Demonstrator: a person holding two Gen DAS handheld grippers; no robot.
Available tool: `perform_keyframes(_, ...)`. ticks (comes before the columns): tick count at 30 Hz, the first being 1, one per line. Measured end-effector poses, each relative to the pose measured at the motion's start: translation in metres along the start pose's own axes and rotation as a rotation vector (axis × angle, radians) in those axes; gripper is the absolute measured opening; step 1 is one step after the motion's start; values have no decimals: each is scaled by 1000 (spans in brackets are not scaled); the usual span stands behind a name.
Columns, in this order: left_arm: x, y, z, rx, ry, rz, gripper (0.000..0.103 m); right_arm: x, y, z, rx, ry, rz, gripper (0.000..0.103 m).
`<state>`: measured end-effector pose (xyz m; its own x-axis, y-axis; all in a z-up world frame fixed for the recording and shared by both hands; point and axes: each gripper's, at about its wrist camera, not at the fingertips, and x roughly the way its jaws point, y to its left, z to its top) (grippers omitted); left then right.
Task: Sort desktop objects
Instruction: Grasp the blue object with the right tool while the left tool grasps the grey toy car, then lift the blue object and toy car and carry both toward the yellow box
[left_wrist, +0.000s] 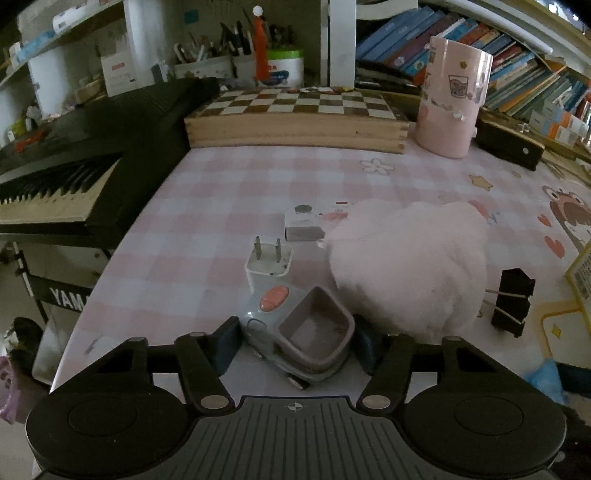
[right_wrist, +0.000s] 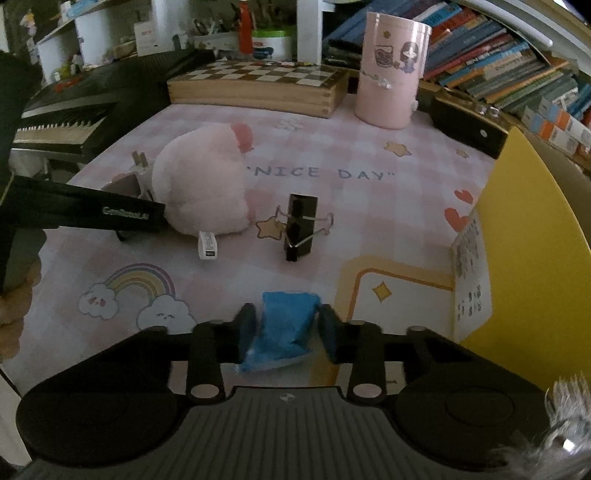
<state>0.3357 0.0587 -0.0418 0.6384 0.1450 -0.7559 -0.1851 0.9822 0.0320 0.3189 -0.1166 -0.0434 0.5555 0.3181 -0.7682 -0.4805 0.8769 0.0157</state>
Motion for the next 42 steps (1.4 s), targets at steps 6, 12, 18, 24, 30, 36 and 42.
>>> perform_keyframes(6, -7, 4, -2, -18, -1, -17, 62, -1, 1, 1, -16, -7, 16, 28)
perform_keyframes(12, -32, 12, -6, -43, -23, -55, 62, -11, 4, 4, -21, -45, 10, 28)
perform_keyframes(18, -61, 23, -8, -64, -66, -99, 62, -23, 7, 4, -2, -75, 8, 27)
perform_keyframes(24, -91, 32, -9, -33, -117, -142, 62, -45, 9, 7, 29, -106, 4, 27)
perform_keyframes(30, -119, 35, -19, 45, -166, -173, 62, -69, 19, 5, 71, -113, 19, 27)
perform_keyframes(36, -141, 41, -36, 55, -183, -210, 62, -88, 36, -4, 76, -132, 7, 27)
perform_keyframes(42, -155, 47, -52, 63, -187, -233, 62, -97, 49, -17, 87, -113, 2, 27)
